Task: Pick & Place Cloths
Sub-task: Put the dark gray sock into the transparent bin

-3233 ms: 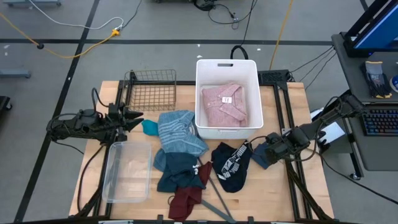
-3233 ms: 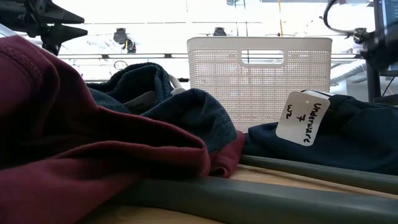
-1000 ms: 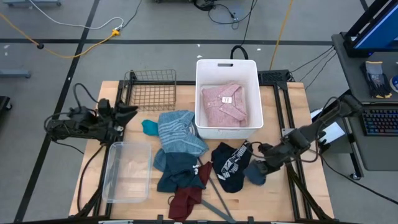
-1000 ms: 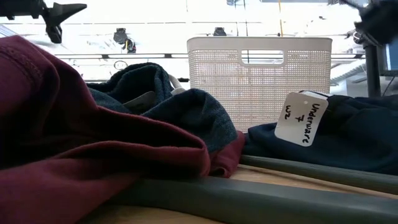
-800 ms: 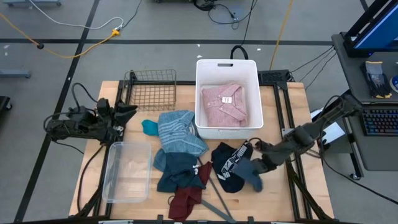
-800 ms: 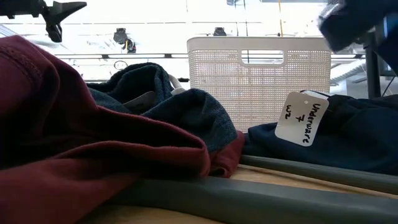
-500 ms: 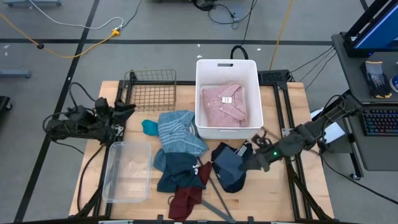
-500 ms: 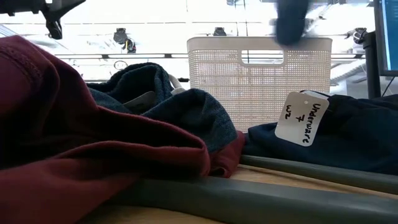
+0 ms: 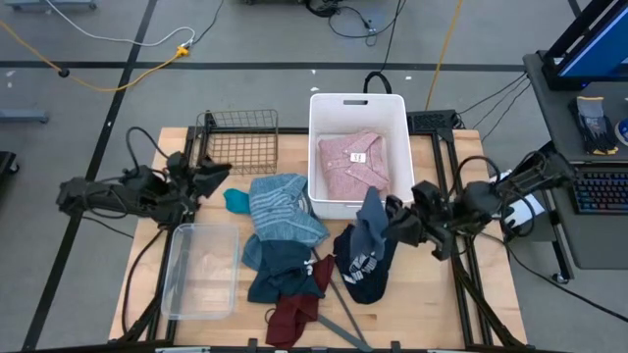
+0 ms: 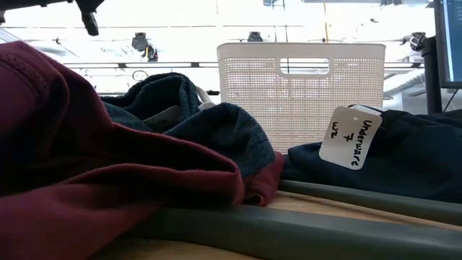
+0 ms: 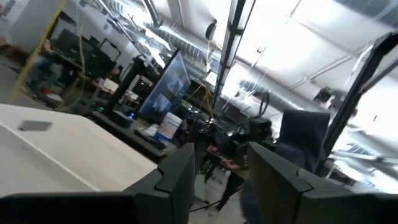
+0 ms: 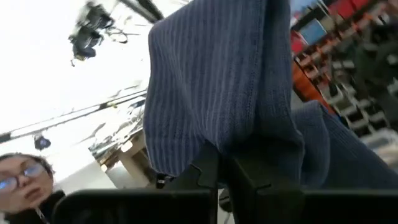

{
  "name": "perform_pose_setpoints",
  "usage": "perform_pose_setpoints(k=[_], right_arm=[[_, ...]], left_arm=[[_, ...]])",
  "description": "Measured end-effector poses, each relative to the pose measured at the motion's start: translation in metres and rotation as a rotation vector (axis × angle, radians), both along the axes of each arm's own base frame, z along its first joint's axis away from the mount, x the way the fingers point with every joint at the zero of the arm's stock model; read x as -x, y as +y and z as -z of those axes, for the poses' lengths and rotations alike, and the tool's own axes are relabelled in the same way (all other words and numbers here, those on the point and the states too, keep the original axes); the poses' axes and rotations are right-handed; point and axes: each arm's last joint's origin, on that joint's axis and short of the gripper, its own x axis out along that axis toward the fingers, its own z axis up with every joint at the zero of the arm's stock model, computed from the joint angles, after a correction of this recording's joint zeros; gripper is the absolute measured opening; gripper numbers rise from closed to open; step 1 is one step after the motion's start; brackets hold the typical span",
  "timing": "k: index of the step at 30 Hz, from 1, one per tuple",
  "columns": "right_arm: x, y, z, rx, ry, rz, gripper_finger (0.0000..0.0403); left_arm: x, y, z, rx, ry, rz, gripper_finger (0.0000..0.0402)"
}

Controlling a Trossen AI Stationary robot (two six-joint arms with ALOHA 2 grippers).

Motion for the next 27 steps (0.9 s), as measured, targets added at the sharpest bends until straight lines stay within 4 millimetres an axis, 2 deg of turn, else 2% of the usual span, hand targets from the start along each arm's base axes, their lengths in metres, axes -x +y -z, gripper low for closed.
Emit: perform_pose_setpoints(k=[8, 14, 19, 22, 27], right_arm=[[-0.024, -0.015, 0.002, 0.206, -0.176, 0.007, 0.0003], [-0.045, -0.028, 0.010, 0.342, -0.233, 0.060, 0.0003], [-0.063, -0.035, 0.001, 0.564, -0.314, 0.151, 0.0003], [-0.077, -0.038, -0.008, 0.702, -0.282, 0.192, 0.0003], [-0.098, -0.045, -0.020, 0.862, -0.111, 0.268, 0.0004]], left_arm=[[-0.030, -0.006, -0.005, 0.011, -0.129, 0.161, 0.0147], [-0.045, -0.008, -0.010, 0.006, -0.196, 0.163, 0.0147], [-0.064, -0.009, -0.026, 0.001, -0.182, 0.169, 0.0147], [-0.078, -0.011, -0.040, -0.020, -0.132, 0.182, 0.0148], [-0.100, -0.014, -0.065, -0.102, -0.034, 0.212, 0.0148]])
